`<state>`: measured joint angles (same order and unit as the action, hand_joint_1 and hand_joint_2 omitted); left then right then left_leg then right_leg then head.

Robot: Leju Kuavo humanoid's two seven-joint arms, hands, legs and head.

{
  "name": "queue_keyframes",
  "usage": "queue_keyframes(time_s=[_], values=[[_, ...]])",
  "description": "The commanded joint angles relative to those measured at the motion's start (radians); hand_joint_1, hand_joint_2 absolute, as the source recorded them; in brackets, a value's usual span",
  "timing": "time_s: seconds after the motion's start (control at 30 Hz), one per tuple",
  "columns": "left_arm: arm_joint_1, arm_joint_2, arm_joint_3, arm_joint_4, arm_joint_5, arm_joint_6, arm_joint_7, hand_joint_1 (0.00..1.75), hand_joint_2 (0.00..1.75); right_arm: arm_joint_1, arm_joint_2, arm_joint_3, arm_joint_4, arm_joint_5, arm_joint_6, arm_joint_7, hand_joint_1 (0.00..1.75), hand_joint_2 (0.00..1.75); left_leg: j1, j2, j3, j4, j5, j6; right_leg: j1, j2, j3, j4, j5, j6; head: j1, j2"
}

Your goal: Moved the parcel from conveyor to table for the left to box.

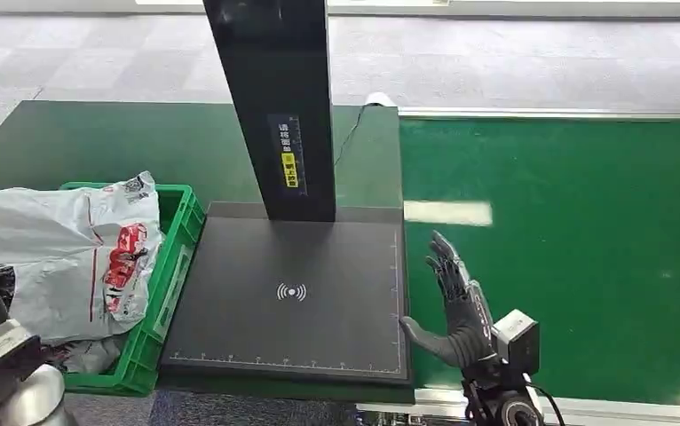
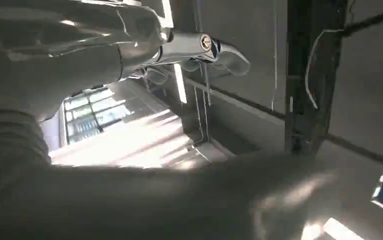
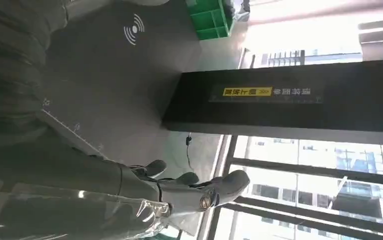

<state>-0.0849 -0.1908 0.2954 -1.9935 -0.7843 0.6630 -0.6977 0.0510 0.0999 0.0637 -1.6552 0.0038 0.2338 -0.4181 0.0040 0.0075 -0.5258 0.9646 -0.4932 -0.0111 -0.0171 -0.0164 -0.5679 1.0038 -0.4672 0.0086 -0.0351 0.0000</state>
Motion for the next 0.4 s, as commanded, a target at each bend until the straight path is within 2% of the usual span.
queue_keyframes(time_s=[0.03, 0.07, 0.1, 0.13, 0.17, 0.27, 0.4], values=[[0.121, 0.155, -0.546, 0.155, 0.604, -0.19, 0.006, 0.0, 1.75, -0.051, -0.039, 0.018, 0.061, -0.022, 0.0, 0.01, 0.0, 1.75, 0.0, -0.004, 0.001, -0.001, 0.001, 0.0, 0.0, -0.003, 0.002, -0.002, 0.0, 0.0, 0.0, 0.0], [0.154, 0.116, -0.532, 0.171, 0.757, -0.351, 0.033, 0.0, 1.75, -0.04, -0.034, 0.019, 0.057, -0.018, 0.002, 0.013, 0.0, 1.75, 0.0, -0.004, 0.001, -0.001, 0.002, 0.0, 0.0, -0.003, 0.002, -0.002, 0.001, 0.0, 0.0, 0.0], [0.172, 0.112, -0.544, 0.184, 0.765, -0.407, 0.04, 0.0, 1.75, -0.034, -0.033, 0.021, 0.056, -0.015, 0.003, 0.014, 0.0, 1.75, 0.0, -0.002, 0.002, -0.002, 0.001, 0.0, 0.0, -0.001, 0.002, -0.003, 0.001, 0.0, 0.0, 0.0], [0.197, 0.11, -0.538, 0.2, 0.866, -0.559, 0.088, 0.0, 1.75, -0.034, -0.034, 0.027, 0.062, -0.013, 0.007, 0.013, 0.0, 1.75, 0.001, -0.001, 0.003, -0.003, 0.001, 0.0, 0.0, 0.0, 0.003, -0.004, 0.001, -0.001, -0.001, 0.0], [0.211, 0.09, -0.512, 0.217, 0.858, -0.594, 0.07, 0.0, 1.75, -0.036, -0.034, 0.03, 0.068, -0.009, 0.009, 0.011, 0.0, 1.75, -0.001, 0.0, 0.003, -0.002, 0.0, 0.001, -0.001, 0.001, 0.003, -0.002, 0.0, 0.0, 0.0, 0.0], [0.215, 0.081, -0.486, 0.219, 0.854, -0.62, 0.062, 0.0, 1.75, -0.039, -0.034, 0.031, 0.072, -0.008, 0.009, 0.008, 0.0, 1.75, 0.001, 0.003, 0.002, -0.002, 0.0, 0.001, 0.001, 0.004, 0.002, -0.004, 0.002, -0.001, 0.0, 0.0], [0.211, 0.072, -0.469, 0.207, 0.85, -0.638, 0.078, 0.0, 1.75, -0.039, -0.034, 0.03, 0.07, -0.008, 0.011, 0.008, 0.0, 1.75, 0.0, 0.002, 0.002, -0.001, 0.0, 0.0, 0.0, 0.002, 0.001, -0.002, 0.001, -0.001, 0.0, 0.0]])
